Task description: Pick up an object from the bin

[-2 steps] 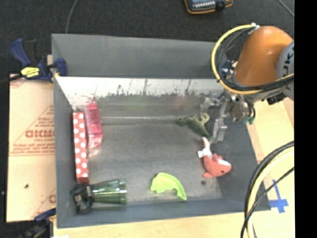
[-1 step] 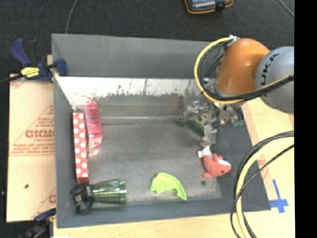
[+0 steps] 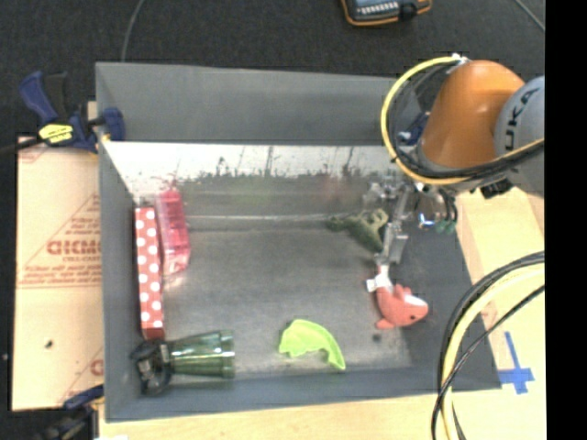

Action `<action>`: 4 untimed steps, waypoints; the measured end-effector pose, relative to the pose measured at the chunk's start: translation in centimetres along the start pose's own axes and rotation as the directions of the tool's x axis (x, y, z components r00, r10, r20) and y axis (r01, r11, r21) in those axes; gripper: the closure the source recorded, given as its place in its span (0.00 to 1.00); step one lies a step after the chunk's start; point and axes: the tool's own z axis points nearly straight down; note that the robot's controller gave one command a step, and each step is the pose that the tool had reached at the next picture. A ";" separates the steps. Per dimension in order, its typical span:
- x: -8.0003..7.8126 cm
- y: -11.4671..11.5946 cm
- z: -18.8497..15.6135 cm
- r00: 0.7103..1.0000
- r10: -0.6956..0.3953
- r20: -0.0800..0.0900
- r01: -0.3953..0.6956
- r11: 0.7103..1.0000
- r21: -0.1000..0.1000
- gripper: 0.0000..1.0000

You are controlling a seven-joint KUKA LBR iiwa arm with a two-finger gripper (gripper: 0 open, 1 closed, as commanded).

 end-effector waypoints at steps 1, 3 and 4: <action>-0.3 -1.0 3.4 0.975 -0.221 -0.005 0.221 0.975 0.000 0.00; -0.7 -1.4 -6.8 0.985 -0.170 0.019 0.170 0.985 0.009 0.00; 9.9 -3.7 0.7 0.940 -0.340 0.008 0.340 0.940 0.007 0.00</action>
Offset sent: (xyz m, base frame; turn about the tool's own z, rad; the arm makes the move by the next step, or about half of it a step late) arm 0.0008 -0.0033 0.2109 0.1649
